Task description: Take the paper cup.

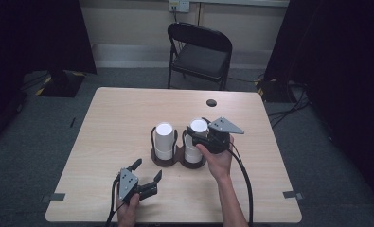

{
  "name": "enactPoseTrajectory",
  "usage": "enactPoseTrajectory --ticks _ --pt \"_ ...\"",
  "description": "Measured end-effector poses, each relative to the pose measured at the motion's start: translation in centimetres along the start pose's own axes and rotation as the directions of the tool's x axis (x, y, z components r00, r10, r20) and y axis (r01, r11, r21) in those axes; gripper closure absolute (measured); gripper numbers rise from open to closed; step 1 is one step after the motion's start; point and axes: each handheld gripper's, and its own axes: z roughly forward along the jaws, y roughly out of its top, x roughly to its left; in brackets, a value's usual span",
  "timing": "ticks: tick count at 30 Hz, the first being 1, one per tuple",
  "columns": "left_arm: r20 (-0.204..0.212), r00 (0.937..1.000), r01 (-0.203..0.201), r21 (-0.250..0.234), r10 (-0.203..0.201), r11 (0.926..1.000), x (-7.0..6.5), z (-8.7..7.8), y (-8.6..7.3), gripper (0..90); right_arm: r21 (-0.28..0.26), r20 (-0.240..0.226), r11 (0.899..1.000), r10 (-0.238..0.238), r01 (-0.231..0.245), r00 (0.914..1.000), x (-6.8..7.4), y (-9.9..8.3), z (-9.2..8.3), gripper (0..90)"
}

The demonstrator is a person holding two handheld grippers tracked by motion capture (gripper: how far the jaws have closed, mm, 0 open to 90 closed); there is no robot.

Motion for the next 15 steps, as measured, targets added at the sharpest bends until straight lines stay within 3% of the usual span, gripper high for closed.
enactPoseTrajectory --ticks 2,3,15 --pt "-0.001 1.0 -0.007 0.002 0.007 1.0 0.0 0.0 0.0 15.9 -0.001 0.001 1.0 0.0 0.0 1.0 0.0 0.1 -0.1 33.6" --pt "0.02 0.9996 -0.022 0.008 0.022 0.9997 0.0 0.0 0.0 16.0 -0.006 -0.002 1.0 0.006 -0.006 1.0 0.0 0.3 -0.2 33.6" --pt "0.009 0.9999 -0.007 0.017 0.006 0.9998 0.0 0.2 0.1 16.3 -0.036 0.0 0.999 0.001 -0.001 1.0 0.1 1.8 -0.7 33.6"
